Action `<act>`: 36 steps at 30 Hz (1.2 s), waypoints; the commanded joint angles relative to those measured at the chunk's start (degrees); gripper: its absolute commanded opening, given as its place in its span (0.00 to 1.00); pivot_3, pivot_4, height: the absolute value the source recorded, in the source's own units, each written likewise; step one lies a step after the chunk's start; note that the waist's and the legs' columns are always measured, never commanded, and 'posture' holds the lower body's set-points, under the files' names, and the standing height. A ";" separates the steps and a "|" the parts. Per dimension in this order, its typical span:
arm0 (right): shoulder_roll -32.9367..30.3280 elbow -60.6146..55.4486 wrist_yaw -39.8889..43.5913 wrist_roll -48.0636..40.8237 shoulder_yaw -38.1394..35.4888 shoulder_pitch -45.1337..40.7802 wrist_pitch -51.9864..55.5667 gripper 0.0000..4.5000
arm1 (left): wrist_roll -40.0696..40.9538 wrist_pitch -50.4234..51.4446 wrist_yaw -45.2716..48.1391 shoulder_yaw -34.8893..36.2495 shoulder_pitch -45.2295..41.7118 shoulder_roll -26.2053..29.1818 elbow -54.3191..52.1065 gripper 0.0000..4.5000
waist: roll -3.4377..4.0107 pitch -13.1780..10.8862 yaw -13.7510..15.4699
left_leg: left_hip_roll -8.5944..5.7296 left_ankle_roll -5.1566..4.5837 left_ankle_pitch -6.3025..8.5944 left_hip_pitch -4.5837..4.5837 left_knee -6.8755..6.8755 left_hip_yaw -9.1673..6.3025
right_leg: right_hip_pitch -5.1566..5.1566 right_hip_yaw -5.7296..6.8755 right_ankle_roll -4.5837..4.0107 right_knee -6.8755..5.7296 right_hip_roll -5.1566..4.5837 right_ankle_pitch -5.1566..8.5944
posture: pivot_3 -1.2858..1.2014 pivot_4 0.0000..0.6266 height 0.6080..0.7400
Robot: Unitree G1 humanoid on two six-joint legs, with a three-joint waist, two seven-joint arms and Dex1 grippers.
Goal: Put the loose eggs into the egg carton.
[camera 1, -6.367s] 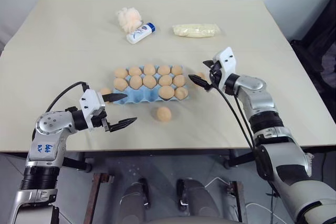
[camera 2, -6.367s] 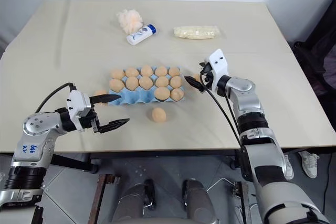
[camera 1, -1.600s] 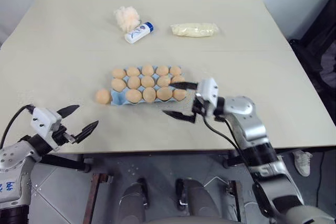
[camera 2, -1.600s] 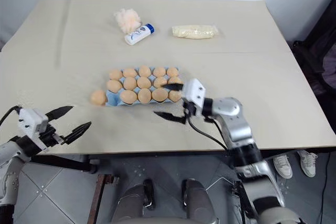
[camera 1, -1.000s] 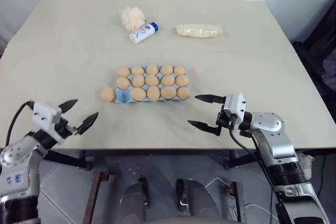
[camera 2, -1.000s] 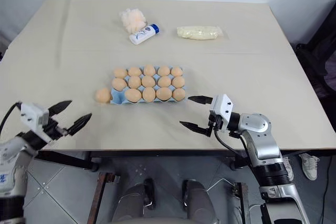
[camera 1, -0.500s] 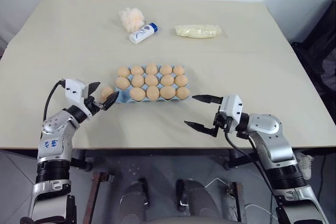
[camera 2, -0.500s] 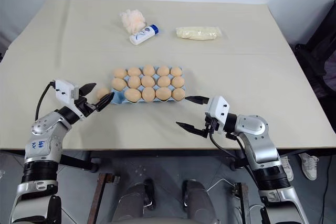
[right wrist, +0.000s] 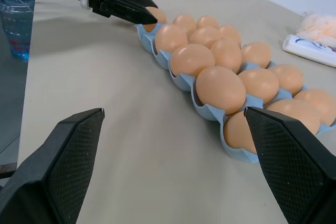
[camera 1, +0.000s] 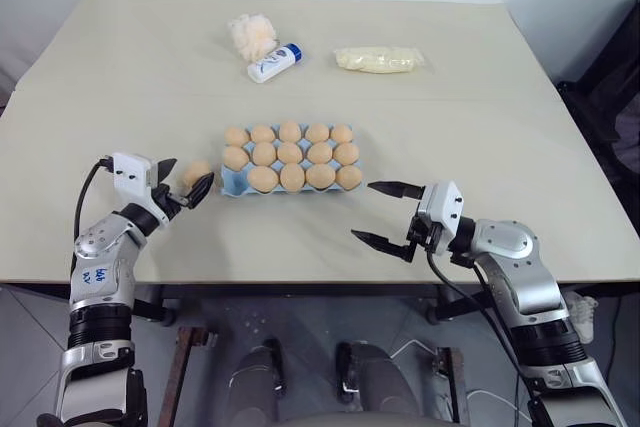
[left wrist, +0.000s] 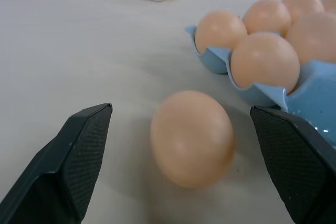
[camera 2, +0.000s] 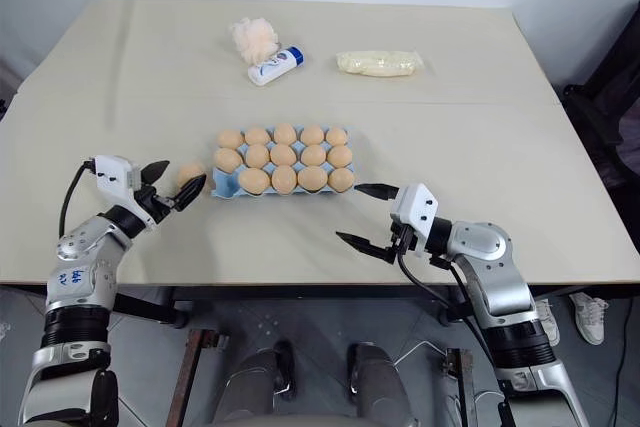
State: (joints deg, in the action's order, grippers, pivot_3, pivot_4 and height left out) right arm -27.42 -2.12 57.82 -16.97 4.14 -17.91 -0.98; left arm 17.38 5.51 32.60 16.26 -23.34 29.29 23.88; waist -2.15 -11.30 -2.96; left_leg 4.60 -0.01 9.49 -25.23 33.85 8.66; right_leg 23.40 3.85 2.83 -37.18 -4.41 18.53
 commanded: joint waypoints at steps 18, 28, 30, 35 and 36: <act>-0.31 -1.90 -1.52 -0.17 -0.33 -0.08 -0.25 1.00 | 0.74 -9.22 4.90 0.82 -6.58 -0.36 8.98 0.37 | 0.00 0.00 0.34 | 0.00 -0.03 0.00 -0.04 0.06 0.01 | 0.01 0.04 0.02 -0.02 0.03 -0.01 | 0.52 0.24 1.00; 0.23 -2.62 -2.32 0.08 0.29 1.07 -0.18 1.00 | 3.89 -3.05 15.01 -6.60 -0.95 -0.95 -10.63 0.37 | 0.01 0.01 0.94 | 0.00 -0.01 -0.02 0.05 0.09 0.02 | -0.07 0.02 0.02 -0.02 0.04 -0.01 | 0.52 0.24 1.00; 0.35 -3.22 -2.60 -0.02 0.46 1.32 0.05 1.00 | 3.13 -2.79 13.15 -6.66 -1.79 -1.49 -9.31 0.37 | 0.01 0.01 1.09 | 0.00 -0.01 -0.01 0.02 0.12 0.02 | -0.07 0.00 0.03 0.04 0.03 -0.09 | 0.52 0.24 1.00; 0.30 -3.67 -3.18 -0.15 0.31 1.89 0.07 1.00 | 3.24 -3.50 13.79 -6.28 -2.00 -1.34 -7.47 0.37 | 0.01 0.01 1.07 | 0.02 -0.03 -0.01 -0.01 0.07 0.02 | -0.04 -0.03 0.00 0.09 0.03 -0.09 | 0.52 0.24 1.00; 0.31 -3.68 -3.27 -0.15 0.30 1.96 0.05 1.00 | 3.11 -3.63 13.73 -6.16 -2.12 -1.21 -6.94 0.37 | 0.01 0.01 1.16 | 0.03 -0.03 -0.01 -0.03 0.05 0.01 | -0.03 -0.02 -0.02 0.09 0.03 -0.08 | 0.52 0.24 1.00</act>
State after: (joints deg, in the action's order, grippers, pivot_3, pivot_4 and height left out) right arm -27.26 -3.22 55.00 -16.63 4.76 -16.37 -0.69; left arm 20.42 2.92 46.36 9.03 -24.77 27.49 16.87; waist -2.14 -11.29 -1.80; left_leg 4.63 -0.04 9.48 -25.27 33.88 8.66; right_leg 23.39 3.84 2.80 -37.08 -4.38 18.46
